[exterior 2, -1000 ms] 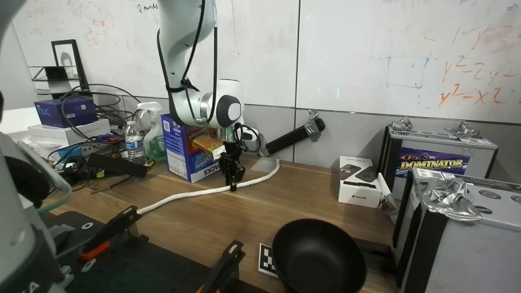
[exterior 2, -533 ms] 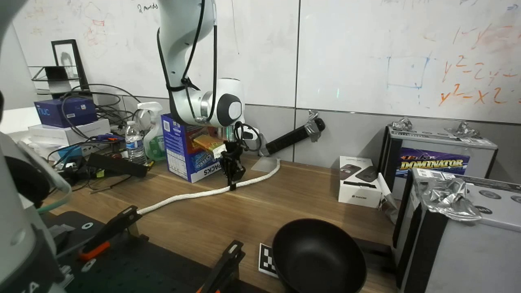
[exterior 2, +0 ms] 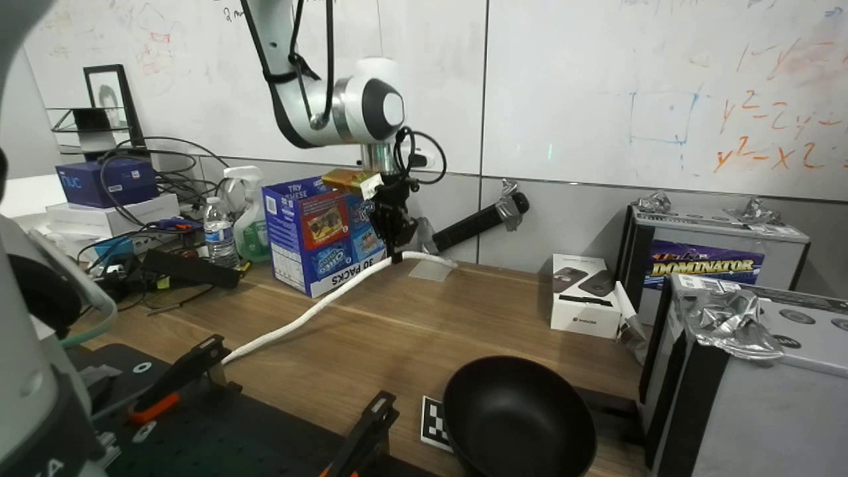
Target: Put the right and left ropes in the box
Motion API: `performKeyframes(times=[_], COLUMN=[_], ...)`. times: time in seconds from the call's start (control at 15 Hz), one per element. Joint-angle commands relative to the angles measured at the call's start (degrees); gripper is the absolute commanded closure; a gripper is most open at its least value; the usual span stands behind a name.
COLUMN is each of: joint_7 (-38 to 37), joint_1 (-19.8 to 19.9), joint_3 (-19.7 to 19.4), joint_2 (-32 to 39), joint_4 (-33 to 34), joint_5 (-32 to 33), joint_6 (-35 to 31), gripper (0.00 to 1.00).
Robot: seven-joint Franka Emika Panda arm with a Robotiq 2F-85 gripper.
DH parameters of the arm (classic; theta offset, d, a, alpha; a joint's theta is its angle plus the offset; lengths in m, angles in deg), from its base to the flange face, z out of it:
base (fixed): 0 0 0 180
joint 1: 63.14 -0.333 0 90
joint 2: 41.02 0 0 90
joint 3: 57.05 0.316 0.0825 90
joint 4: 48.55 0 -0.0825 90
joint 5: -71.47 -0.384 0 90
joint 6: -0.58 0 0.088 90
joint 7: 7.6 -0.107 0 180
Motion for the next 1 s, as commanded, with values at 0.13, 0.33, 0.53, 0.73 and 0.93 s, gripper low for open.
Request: performKeyframes(times=[0.13,0.33,0.53,0.73,0.93], joint_7=[-3.56,-5.24,-5.66,-5.33,-4.66], joint_1=[-0.05,2.55,5.52,7.79,8.77], joint_3=[-0.73,2.79,6.87,10.45,13.28], joint_2=[-18.14,-25.11,-30.15,-31.53,-29.41], joint_4=[-3.09,0.34,6.14,15.12,23.71], joint_5=[11.63,14.93,14.92,14.25,13.56], joint_6=[14.28,25.33,36.13,45.49,50.25], gripper=[0.93,0.93,0.93,0.93,0.93])
